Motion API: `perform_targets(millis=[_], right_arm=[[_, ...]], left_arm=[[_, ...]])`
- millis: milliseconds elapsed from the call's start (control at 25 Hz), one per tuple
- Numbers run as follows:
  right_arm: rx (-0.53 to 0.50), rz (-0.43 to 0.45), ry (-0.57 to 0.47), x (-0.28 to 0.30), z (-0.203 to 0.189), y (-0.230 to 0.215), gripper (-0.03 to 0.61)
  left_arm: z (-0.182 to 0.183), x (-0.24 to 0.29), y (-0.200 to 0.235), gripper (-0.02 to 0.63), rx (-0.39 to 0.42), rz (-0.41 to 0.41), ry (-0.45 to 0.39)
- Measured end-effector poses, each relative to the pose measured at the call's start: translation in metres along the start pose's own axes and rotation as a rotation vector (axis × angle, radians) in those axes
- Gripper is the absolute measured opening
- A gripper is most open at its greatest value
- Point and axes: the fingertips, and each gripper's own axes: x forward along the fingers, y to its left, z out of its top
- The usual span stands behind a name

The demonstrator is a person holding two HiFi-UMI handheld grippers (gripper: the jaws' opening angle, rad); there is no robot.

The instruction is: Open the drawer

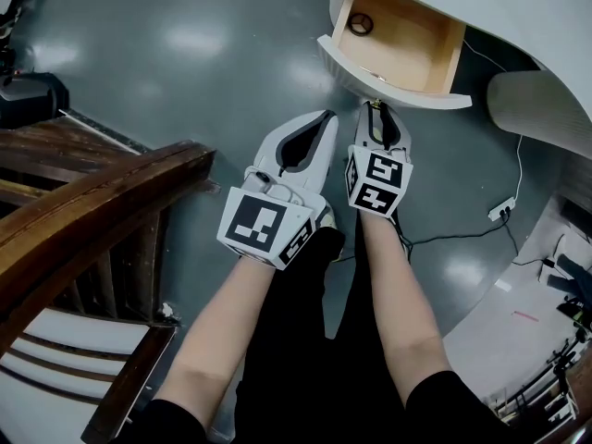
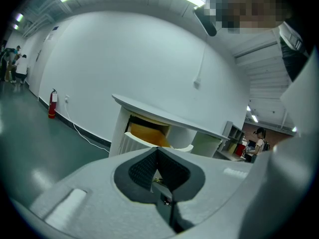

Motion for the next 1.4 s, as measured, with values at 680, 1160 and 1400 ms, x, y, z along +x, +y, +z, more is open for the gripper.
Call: perform_targets(millis=[680, 1160, 1400], right_arm=[[0.024, 0.006, 0.050, -0.013, -0.016, 0.007, 0.109], [0.004, 0.039, 0.062, -0.052, 0.017, 0.009, 0.082], [-0.018, 0.101, -0.007, -0.094, 0.075, 0.018, 0.026]], left_arm=[[0.004, -0.023, -0.008, 0.006, 0.012, 0.009, 0.007], [0.031, -0.020, -0.025, 0.006, 0.039, -0.002, 0.044], [0.056, -0.021, -0.039, 0.006, 0.042, 0.002, 0.066]])
